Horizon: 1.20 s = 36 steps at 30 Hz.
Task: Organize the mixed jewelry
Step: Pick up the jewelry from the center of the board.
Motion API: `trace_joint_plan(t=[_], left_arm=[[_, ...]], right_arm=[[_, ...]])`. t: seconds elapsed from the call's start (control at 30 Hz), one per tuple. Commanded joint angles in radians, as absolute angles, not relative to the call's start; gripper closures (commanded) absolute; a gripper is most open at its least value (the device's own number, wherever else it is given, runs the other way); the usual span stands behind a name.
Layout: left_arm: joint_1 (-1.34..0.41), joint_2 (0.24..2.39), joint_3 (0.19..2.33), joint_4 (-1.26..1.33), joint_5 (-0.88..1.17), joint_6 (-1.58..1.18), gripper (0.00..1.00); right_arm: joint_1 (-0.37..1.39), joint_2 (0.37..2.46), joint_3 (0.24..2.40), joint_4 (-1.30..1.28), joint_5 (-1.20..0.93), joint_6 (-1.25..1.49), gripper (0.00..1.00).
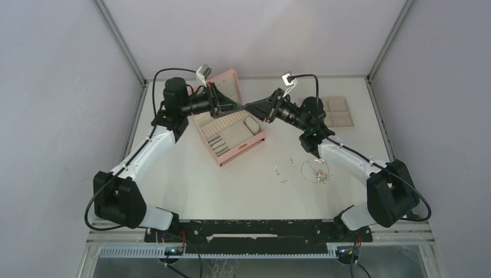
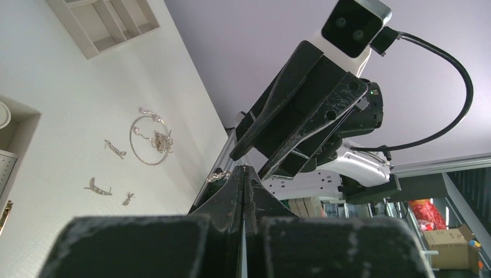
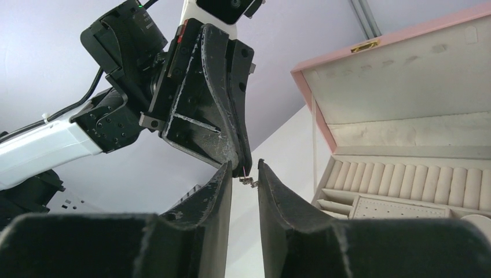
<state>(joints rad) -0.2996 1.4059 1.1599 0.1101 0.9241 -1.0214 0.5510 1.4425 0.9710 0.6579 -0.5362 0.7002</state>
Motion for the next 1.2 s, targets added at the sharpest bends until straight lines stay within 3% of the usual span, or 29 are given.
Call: trace_joint_plan(t=[0.0, 0.73, 0.97, 1.17], left_arm=[[-0.295, 1.381, 1.201, 0.145, 0.947, -1.026, 1.00], [-0.290, 1.377, 1.209, 0.146, 0.935, -1.028, 1.00], [-0.291, 1.375, 1.209, 0.145, 0.936, -1.027, 1.00], [-0.291, 1.370, 1.204, 0.143, 0.936, -1.028, 1.00]], right_arm=[[0.548, 1.448, 0.977, 0.700, -0.549, 0.708, 0.67], [0.539, 1.422, 0.976, 0.646, -0.557, 0.669, 0.57], [0.540, 1.429, 0.977, 0.666, -0.560, 0.679, 0.62], [0.540, 1.437, 0.977, 0.685, -0.560, 0.690, 0.71]])
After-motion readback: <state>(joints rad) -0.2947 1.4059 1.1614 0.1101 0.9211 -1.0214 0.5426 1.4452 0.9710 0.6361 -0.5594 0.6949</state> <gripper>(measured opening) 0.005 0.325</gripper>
